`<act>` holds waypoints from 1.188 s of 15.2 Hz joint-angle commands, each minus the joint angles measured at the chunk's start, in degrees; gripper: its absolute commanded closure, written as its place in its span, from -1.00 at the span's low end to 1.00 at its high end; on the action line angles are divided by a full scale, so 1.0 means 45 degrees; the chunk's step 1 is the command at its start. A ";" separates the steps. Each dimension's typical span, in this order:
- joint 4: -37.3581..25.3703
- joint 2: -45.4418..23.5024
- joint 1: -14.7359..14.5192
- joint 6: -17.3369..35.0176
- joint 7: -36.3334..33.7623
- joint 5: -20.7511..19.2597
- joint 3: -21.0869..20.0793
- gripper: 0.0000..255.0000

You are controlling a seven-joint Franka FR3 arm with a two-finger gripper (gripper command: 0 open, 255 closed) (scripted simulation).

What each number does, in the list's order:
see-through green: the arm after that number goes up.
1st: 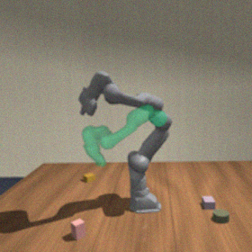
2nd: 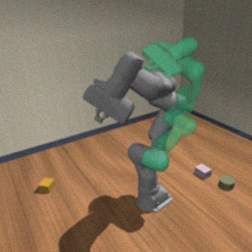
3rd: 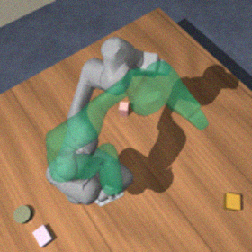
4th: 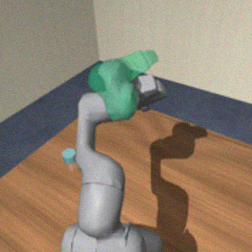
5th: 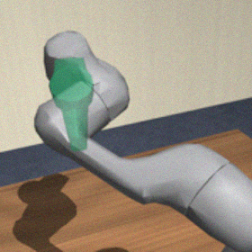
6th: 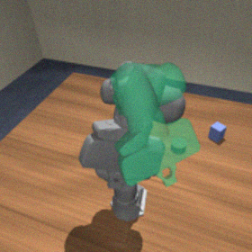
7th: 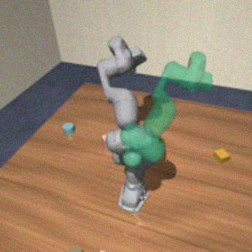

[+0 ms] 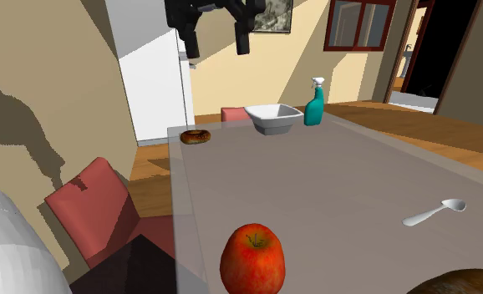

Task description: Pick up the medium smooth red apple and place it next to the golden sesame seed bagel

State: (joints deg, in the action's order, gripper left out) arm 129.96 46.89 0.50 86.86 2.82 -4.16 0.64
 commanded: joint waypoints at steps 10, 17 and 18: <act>0.3743 0.1170 0.0110 0.2062 0.2501 -0.1099 0.1953 -1.00; 0.5958 0.1112 0.0572 0.3930 0.4541 -0.2429 0.3801 -1.00; 0.6217 0.1006 0.0658 0.4237 0.4838 -0.2651 0.4093 -1.00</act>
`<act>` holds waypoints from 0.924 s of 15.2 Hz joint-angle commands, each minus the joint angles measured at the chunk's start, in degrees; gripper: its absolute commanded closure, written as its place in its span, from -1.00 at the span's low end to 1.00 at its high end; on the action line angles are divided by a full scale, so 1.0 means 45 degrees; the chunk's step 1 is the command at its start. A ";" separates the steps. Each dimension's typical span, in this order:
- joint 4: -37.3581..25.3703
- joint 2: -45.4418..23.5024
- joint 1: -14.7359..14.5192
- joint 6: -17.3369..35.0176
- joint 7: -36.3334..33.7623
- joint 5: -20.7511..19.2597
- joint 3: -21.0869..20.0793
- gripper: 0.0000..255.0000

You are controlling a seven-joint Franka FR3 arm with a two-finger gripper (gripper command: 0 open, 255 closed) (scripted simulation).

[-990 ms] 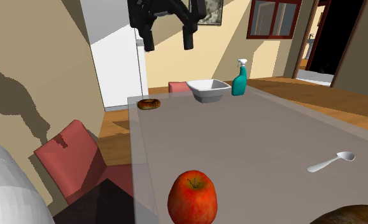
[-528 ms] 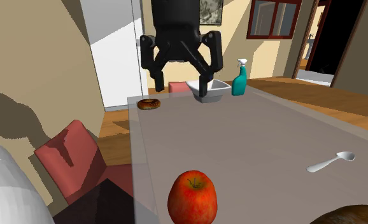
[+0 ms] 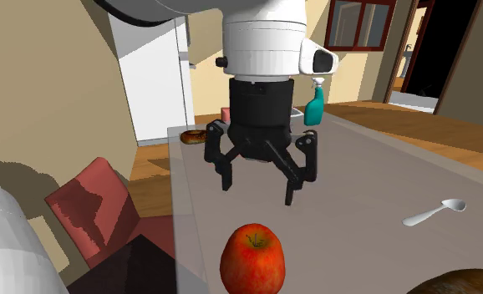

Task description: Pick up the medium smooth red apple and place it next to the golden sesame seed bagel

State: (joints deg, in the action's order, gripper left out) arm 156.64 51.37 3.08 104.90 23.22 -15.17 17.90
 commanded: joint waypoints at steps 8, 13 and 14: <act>0.1415 -0.0387 0.0276 0.1712 0.0396 -0.0670 0.0744 -1.00; 0.1493 -0.0427 0.0288 0.1829 0.0392 -0.0704 0.0776 -1.00; 0.1493 -0.0427 0.0288 0.1829 0.0392 -0.0704 0.0776 -1.00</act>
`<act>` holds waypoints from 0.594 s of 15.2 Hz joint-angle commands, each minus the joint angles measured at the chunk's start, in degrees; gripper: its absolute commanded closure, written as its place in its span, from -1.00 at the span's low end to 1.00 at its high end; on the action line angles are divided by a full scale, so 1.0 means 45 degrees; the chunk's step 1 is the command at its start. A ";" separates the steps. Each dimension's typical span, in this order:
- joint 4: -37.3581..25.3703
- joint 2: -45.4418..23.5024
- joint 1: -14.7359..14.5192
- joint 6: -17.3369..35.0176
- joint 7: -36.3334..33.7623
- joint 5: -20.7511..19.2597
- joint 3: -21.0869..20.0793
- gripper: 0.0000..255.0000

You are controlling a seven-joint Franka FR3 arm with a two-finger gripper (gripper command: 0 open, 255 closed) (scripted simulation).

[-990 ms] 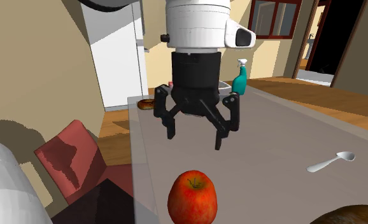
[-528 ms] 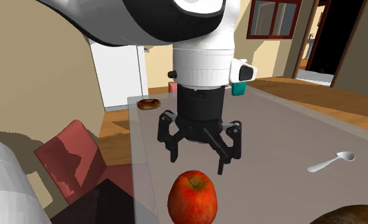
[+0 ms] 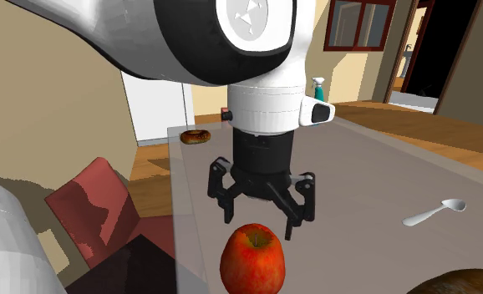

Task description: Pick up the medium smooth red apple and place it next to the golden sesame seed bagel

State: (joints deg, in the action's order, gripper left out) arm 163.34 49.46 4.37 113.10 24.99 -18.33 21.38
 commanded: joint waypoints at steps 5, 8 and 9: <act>0.0002 -0.0001 0.0001 0.0004 0.0000 -0.0001 0.0001 1.00; -0.0005 -0.0018 -0.0003 0.0013 0.0001 -0.0001 0.0005 1.00; -0.0005 -0.0015 -0.0006 0.0010 -0.0003 0.0003 0.0000 1.00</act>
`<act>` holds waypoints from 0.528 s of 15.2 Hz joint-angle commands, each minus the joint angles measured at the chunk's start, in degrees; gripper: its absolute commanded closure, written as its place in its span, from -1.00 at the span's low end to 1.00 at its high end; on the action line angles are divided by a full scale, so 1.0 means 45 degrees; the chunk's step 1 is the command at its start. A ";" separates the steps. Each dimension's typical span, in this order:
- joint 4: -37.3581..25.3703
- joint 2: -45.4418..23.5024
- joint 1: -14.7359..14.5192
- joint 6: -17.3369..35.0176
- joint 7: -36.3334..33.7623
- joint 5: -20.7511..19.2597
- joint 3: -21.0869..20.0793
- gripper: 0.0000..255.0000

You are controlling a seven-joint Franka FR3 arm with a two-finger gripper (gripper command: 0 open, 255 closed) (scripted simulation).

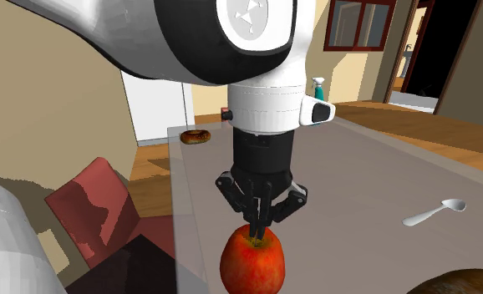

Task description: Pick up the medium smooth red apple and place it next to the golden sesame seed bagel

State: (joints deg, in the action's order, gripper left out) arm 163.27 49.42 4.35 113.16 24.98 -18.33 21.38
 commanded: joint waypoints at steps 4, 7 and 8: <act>-0.0113 0.0085 -0.0013 -0.0216 0.0009 0.0052 -0.0052 1.00; -0.0528 0.0277 -0.0070 -0.0817 0.0031 0.0210 -0.0209 1.00; -0.0671 0.0331 -0.0089 -0.1012 0.0038 0.0260 -0.0260 1.00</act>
State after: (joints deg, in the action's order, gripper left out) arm 160.90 50.70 3.98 109.47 25.02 -17.30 20.34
